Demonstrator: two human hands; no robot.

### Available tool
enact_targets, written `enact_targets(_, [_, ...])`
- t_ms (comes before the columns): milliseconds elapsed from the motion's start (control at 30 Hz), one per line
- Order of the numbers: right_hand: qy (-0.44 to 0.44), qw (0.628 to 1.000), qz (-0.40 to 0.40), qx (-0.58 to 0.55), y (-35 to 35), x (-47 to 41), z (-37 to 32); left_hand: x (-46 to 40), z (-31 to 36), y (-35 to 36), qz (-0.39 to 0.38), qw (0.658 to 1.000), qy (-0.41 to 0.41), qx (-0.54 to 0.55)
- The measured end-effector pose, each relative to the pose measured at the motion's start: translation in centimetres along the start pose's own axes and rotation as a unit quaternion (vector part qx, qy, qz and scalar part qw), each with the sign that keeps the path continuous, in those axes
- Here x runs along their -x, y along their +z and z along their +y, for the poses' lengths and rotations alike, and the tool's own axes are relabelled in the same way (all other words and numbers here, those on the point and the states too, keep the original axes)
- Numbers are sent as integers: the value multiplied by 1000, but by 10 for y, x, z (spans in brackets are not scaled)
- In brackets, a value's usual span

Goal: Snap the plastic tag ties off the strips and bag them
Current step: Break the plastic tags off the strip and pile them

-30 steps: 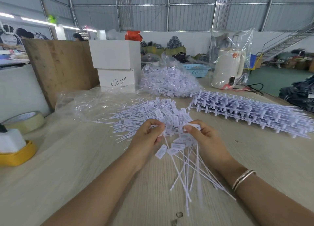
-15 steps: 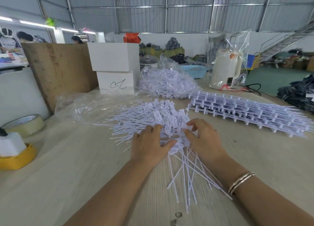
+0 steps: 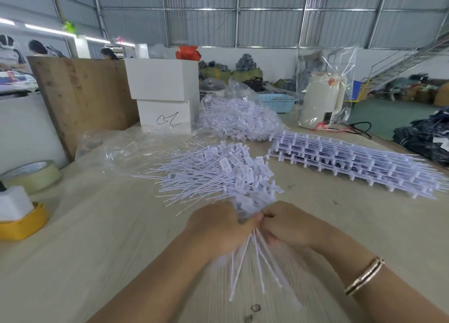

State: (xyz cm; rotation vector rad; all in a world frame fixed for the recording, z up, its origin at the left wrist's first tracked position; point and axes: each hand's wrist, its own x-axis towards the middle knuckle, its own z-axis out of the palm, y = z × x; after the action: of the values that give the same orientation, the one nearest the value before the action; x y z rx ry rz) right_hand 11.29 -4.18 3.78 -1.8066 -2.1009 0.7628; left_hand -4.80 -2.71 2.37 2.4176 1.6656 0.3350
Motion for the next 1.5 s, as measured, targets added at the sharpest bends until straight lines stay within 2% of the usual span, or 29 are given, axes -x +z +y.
enact_targets(133, [-19, 996, -34, -84, 6, -3, -3, -1, -3, 1, -28, 999, 21, -4])
enact_targets(200, [-19, 993, -15, -117, 7, -5, -1, -2, -6, 1, -53, 997, 31, -34])
enact_targets(300, [-30, 989, 17, -146, 10, -6, 3, -4, -8, 3, -51, 997, 42, -28])
enact_targets(433, [-39, 974, 130, -181, 4, -10, 11, -9, -13, 2, -19, 998, 42, -50])
enact_targets(533, [-51, 942, 243, -226, -3, -14, 22, -11, -19, 3, -23, 997, 31, -66])
enact_targets(633, [-40, 921, 302, -242, -4, -19, 35, -9, -21, 4, -22, 995, 56, -78])
enact_targets(767, [-14, 915, 320, -244, -5, -28, 49, -8, -24, 1, -17, 993, 94, -75])
enact_targets(900, [-7, 902, 338, -268, -6, -34, 58, -11, -29, -14, 27, 992, 116, -32])
enact_targets(1000, [-17, 909, 333, -251, -3, -35, 58, -26, -36, -34, 89, 988, 124, -22])
enact_targets(1133, [-32, 912, 320, -255, -3, -37, 57, -57, -55, -60, 196, 969, 132, -65])
enact_targets(1200, [-36, 916, 310, -251, -3, -38, 55, -71, -68, -63, 181, 972, 106, -106])
enact_targets(1300, [-43, 921, 295, -250, -2, -38, 53, -85, -88, -46, 103, 972, 84, -193])
enact_targets(1367, [-48, 921, 291, -255, -2, -38, 53, -87, -96, -25, 57, 975, 68, -202])
enact_targets(1500, [-51, 923, 279, -262, -2, -39, 53, -87, -101, -4, 88, 979, 52, -178])
